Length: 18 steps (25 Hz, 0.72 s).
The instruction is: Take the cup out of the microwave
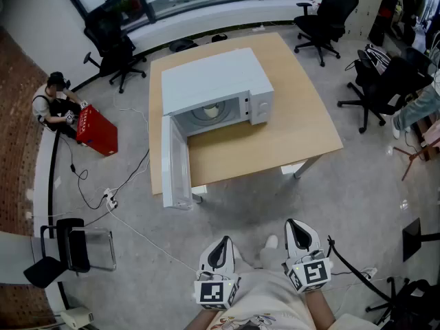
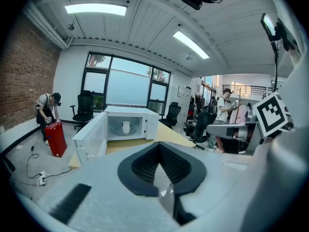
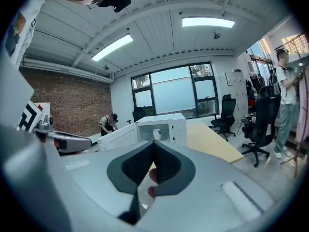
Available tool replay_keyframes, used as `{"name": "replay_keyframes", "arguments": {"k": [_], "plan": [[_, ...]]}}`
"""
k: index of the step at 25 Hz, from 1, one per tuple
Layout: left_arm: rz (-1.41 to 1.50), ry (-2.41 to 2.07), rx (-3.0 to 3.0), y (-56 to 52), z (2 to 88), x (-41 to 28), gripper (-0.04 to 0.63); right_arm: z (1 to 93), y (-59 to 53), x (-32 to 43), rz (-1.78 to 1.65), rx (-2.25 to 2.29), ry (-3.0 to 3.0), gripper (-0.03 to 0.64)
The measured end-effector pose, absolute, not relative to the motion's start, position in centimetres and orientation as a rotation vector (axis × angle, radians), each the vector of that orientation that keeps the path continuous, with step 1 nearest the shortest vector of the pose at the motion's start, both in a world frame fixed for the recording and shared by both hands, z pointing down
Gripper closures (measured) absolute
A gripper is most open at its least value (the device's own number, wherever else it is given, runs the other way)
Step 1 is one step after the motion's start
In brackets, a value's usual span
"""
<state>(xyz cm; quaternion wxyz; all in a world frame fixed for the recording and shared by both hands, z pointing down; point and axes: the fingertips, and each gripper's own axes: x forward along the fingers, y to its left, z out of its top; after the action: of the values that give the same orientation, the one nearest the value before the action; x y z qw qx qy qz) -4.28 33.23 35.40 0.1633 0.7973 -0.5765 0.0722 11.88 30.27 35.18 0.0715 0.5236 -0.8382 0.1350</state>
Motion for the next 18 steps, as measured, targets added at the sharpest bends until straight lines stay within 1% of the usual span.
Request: {"name": "replay_keyframes", "arguments": {"k": [4,11,15,18], "plan": [[0.292,-1.601,2.285,33.4,36.3,-3.4,0.592,34.9,30.5,12.6,0.404,1.586,-2.518,0.609],[0.323,-1.59,2.289,32.7,36.5,-1.4,0.592,35.1,30.1,14.3,0.425,1.576,-2.533,0.609],[0.338,-1.646,2.253,32.2,36.4,-0.6,0.592,34.8,29.2,15.0,0.46,1.506,-2.599,0.609],[0.329,-1.691,2.227,31.7,36.8,-0.1,0.592,34.7,28.3,15.4,0.414,1.436,-2.645,0.609]]}}
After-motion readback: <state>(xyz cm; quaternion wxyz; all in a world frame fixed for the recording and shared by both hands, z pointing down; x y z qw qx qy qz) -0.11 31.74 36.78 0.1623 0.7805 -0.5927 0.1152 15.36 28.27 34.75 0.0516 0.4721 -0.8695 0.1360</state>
